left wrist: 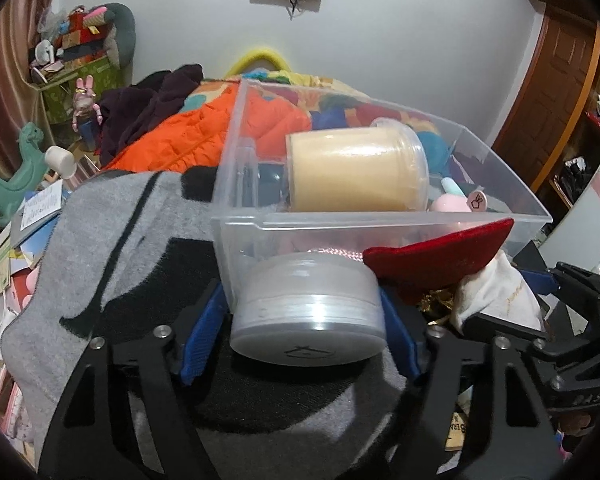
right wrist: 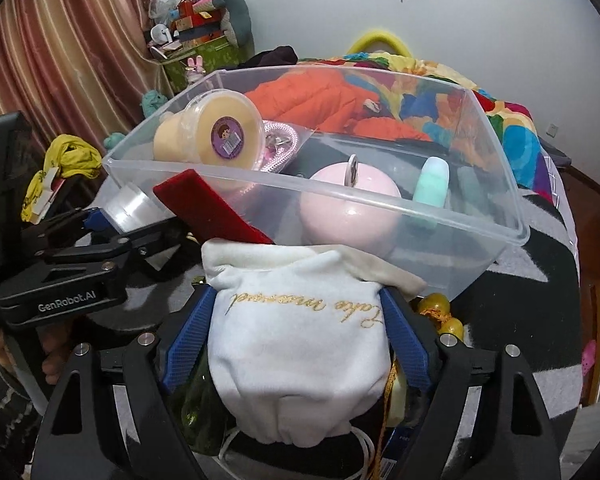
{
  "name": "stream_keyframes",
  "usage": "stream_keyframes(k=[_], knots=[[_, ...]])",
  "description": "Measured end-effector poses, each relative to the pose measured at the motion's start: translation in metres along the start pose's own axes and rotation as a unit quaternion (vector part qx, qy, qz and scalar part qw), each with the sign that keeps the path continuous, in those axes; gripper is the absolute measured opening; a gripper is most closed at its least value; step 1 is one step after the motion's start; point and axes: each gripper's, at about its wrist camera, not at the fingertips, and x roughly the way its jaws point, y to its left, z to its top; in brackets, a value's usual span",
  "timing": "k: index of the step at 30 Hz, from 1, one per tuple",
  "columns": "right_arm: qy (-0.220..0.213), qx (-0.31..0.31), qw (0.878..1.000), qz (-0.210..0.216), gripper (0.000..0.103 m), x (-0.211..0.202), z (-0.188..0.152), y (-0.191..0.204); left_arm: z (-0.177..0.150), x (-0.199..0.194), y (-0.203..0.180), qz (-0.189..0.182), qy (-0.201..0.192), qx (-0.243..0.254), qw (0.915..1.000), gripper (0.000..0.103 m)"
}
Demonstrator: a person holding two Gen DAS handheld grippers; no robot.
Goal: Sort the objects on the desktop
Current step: 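Grasp the white tape roll with the left gripper while the right grasps the white drawstring bag, then carry the tape roll and white bag over the clear box with both grippers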
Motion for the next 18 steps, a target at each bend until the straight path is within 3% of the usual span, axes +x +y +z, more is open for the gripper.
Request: stream_keyframes(k=[6,9,18], knots=[[-0.009,-0.001,1.000,-0.008,0.065,-0.009,-0.005,0.002,-0.002,-0.008,0.002,-0.004,-0.017,0.000,0.9999,0.068],[-0.015,0.001,1.000,-0.005,0.054,-0.016,-0.006,0.005,-0.005,-0.015,0.001,0.003,-0.032,0.004,0.9995,0.064],[-0.036,0.027,0.999,0.021,0.051,-0.035,-0.007,-0.002,-0.017,-0.036,-0.003,0.003,-0.057,0.023,0.9981,0.064]])
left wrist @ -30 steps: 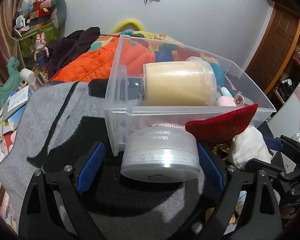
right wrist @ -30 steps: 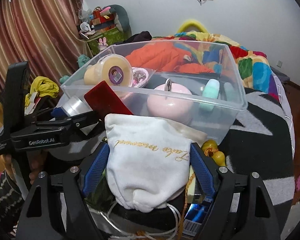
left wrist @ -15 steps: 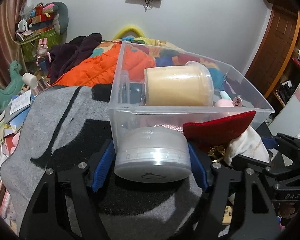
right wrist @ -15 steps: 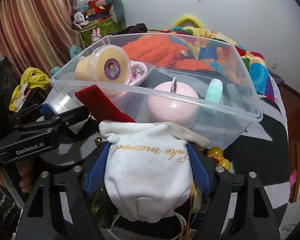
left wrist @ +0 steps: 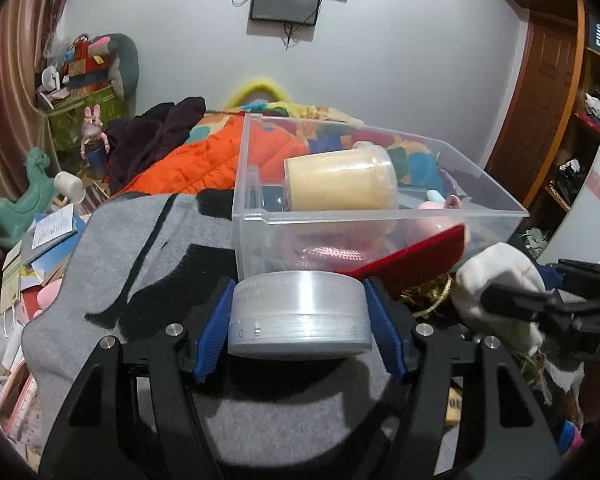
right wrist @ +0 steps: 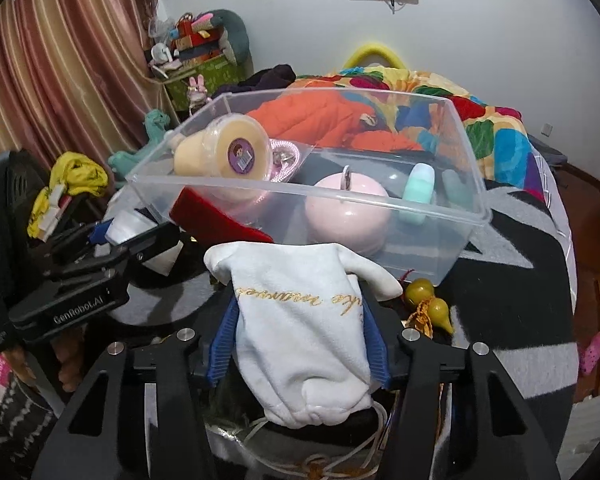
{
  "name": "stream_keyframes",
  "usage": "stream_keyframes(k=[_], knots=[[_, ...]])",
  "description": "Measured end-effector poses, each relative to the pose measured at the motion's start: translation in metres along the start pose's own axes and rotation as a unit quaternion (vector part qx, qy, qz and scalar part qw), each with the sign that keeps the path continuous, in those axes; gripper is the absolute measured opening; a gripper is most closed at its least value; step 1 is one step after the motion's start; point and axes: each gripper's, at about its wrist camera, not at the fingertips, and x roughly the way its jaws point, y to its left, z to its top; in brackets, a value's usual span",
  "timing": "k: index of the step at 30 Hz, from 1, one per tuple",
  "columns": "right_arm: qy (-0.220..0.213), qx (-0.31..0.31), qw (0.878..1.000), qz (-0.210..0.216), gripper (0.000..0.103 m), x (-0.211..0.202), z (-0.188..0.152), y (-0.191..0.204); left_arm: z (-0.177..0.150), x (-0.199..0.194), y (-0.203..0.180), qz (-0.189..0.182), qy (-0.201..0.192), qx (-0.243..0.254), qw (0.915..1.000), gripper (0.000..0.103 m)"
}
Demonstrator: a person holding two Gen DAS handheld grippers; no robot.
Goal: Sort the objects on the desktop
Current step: 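Carry the tape roll and white bag over the clear box with both grippers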
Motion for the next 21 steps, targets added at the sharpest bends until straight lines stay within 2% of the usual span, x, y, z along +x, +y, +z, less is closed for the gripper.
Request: stream_keyframes(k=[7,15,21], knots=[[-0.041,0.006,0.999,0.002,0.051,-0.030,0.000,-0.004,-0.005,-0.015,0.009,-0.003,0.007,-0.002,1.0000,0.064],[-0.086,0.021,0.996,0.011,0.051,-0.056,0.010,-0.010,0.009,-0.051,0.013,0.004,-0.031,-0.002,0.9995,0.064],[-0.108,0.020,0.994,0.007,0.051,-0.065,0.022,-0.010,0.032,-0.064,0.007,-0.009,-0.047,0.005,0.9988,0.064]])
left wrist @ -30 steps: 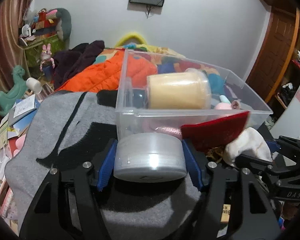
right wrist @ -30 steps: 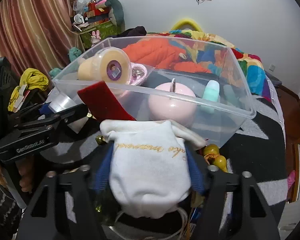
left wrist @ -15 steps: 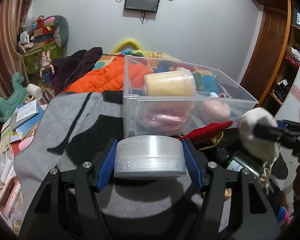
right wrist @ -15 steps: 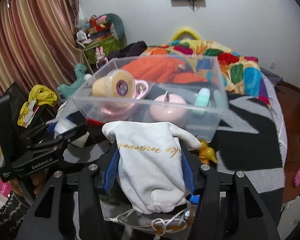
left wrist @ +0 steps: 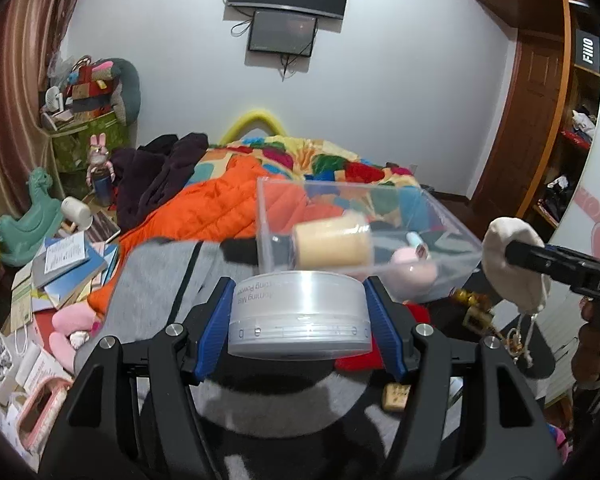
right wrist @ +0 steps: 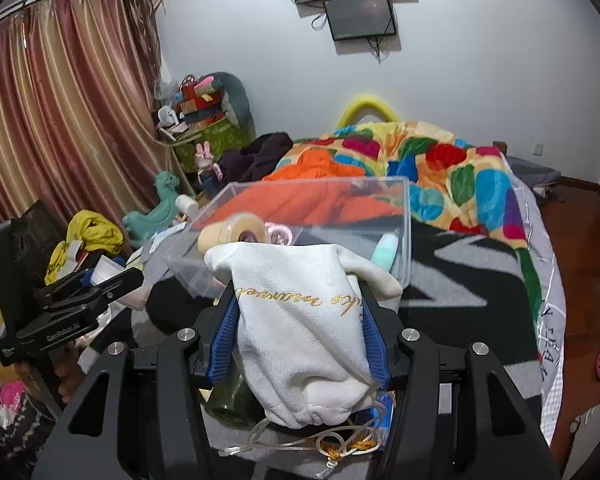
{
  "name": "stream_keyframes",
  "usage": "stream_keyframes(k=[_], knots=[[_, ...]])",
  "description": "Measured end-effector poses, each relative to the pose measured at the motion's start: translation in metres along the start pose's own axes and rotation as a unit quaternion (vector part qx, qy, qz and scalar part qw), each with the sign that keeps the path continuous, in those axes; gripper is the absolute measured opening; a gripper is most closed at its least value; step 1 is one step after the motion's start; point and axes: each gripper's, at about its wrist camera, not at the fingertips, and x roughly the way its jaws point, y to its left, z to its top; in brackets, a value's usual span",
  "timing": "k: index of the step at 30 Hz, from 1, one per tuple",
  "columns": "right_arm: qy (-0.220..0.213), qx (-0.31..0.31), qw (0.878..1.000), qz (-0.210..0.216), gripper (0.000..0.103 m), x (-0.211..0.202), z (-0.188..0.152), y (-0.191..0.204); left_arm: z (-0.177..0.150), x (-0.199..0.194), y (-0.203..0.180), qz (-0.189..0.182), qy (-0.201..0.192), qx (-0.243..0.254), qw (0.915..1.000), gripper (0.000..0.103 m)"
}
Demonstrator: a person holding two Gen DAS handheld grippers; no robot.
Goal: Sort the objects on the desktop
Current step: 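Carry the tape roll and white bag over the clear box with both grippers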
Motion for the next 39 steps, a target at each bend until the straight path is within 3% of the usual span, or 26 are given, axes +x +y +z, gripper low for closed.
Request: stream_keyframes(k=[7,16,26,39], knots=[[-0.031,-0.004,0.999,-0.017,0.051,-0.001,0.015,0.000,0.025,0.003,-0.007,-0.011,-0.012,0.019,0.9997,0.064],[-0.032,0.008,0.999,-0.022,0.051,0.027,0.043,-0.009,0.060,0.022,-0.006,-0.012,-0.023,0.016,0.9995,0.064],[-0.021,0.024,0.999,-0.034,0.051,0.060,0.057,-0.025,0.087,0.074,-0.004,-0.014,0.004,0.005,0.9999,0.064],[0.023,0.006,0.998,-0.062,0.051,0.107,0.049,-0.032,0.076,0.145,-0.011,0.001,0.050,0.008,0.9987,0.064]])
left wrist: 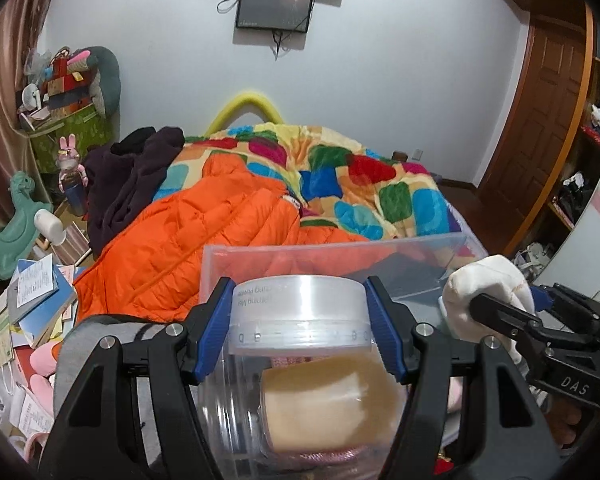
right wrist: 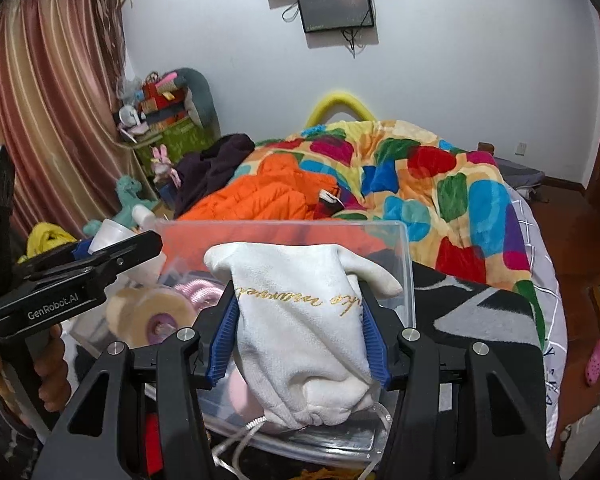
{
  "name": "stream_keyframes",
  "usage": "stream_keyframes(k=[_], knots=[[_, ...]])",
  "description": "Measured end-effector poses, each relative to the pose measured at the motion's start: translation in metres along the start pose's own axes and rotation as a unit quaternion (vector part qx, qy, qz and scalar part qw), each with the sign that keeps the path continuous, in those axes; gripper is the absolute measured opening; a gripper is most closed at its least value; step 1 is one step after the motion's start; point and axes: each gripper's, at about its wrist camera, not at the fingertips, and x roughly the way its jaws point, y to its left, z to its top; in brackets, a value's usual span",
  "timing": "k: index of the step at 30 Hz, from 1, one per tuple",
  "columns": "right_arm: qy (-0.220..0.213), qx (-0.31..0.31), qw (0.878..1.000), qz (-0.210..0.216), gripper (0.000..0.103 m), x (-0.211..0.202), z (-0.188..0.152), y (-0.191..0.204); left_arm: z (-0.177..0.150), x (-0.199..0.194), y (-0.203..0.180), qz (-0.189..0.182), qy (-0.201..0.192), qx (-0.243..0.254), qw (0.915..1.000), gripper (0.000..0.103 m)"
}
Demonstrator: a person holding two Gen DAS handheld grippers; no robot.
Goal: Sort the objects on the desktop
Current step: 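Carry the tape roll and white bag over the clear box with both grippers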
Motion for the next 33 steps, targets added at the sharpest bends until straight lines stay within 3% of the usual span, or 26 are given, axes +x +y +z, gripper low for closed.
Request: stream_keyframes(k=[5,15,20,23,33], knots=[[0.018,0.013,1.000,0.018,0.051,0.011,-0.006,-0.007,-0.010,0.010,0.001,-0.003,0.012,0.010,0.9999,0.064],[0.013,-0.045,0.998,-0.034,0.056,0.017,-0.017,0.013,-0.014,0.008,0.002,-0.023,0.010,0.000,0.9997,0.066],[0.027,-0.052,0.998,-0.032,0.061,0.016,-0.017,0.015,-0.017,0.001,-0.004,0.007,-0.009,0.021,0.9997,0.073],[0.029,-0.053,0.998,-0.030,0.063,0.011,-0.019,0.015,-0.019,-0.004,-0.006,0.018,-0.020,0.029,0.9992,0.075],[0.019,-0.043,0.999,-0.022,0.074,-0.022,-0.023,0.005,-0.023,-0.015,0.001,-0.006,-0.008,-0.006,0.9999,0.075]])
